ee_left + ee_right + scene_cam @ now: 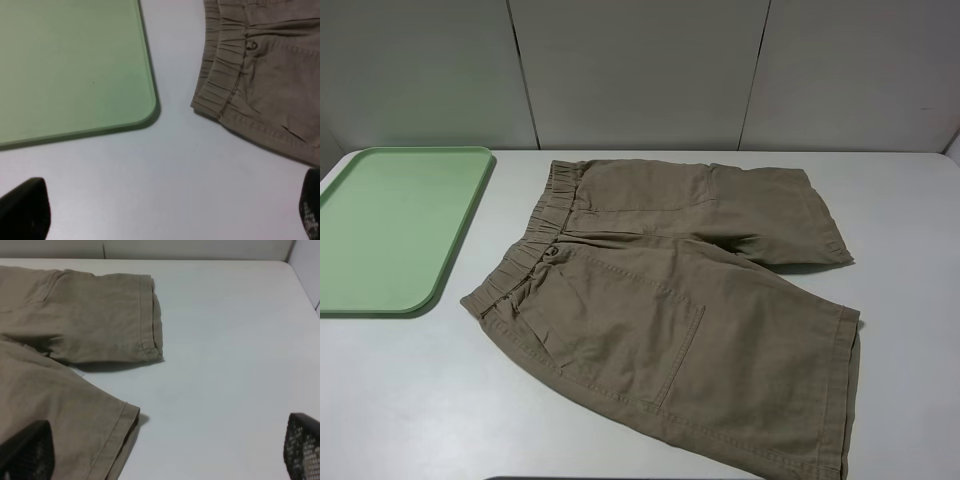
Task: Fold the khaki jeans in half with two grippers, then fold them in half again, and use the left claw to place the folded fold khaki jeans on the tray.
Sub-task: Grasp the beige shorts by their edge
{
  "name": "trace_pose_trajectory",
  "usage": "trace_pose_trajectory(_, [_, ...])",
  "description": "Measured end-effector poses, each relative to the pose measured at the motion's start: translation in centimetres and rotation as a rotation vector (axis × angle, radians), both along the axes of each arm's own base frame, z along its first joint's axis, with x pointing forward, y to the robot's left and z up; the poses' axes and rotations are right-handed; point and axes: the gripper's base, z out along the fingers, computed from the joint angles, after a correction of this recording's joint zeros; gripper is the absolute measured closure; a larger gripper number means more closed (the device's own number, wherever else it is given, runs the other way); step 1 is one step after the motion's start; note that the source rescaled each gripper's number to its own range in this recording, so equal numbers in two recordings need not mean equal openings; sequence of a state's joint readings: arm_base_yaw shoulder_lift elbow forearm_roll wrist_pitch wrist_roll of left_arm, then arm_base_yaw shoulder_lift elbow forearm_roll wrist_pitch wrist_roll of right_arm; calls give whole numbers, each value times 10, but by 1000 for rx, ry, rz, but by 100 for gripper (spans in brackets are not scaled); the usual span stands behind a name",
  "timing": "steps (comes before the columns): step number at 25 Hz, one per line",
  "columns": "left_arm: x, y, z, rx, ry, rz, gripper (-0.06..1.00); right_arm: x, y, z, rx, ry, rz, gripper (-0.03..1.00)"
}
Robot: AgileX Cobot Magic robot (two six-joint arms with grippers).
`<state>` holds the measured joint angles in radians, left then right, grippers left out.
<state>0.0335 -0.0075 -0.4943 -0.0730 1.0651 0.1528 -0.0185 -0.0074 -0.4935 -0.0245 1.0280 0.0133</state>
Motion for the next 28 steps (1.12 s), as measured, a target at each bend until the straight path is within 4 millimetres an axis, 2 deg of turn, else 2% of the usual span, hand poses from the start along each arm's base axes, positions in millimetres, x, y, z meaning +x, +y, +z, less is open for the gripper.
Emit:
trace_pose_trajectory(10, [0,0,0,12,6,-9,-6,0,0,0,0,0,0,-3])
trace_pose_trajectory(13, [8,0,8,42,71,-36,-6,6,0,1,-8,40,8,-3])
trace_pose_trajectory(16, [25,1,30,92,144,-83,-6,22,3,9,-35,125,58,-3])
trace_pose_trajectory(19, [52,1,55,155,240,-155,-6,43,7,21,-41,214,134,-3])
trace_pose_trajectory(22, [84,-4,71,211,326,-298,-5,64,15,29,-37,284,242,-3])
trace_pose_trajectory(23, [84,-4,71,211,326,-298,-5,71,17,30,-43,311,278,-3])
trace_pose_trajectory(25, [99,-12,77,279,358,-430,-5,83,24,28,-71,366,365,-3])
trace_pose_trajectory(28, [124,-33,69,463,441,-627,-5,98,37,19,-155,460,521,-3])
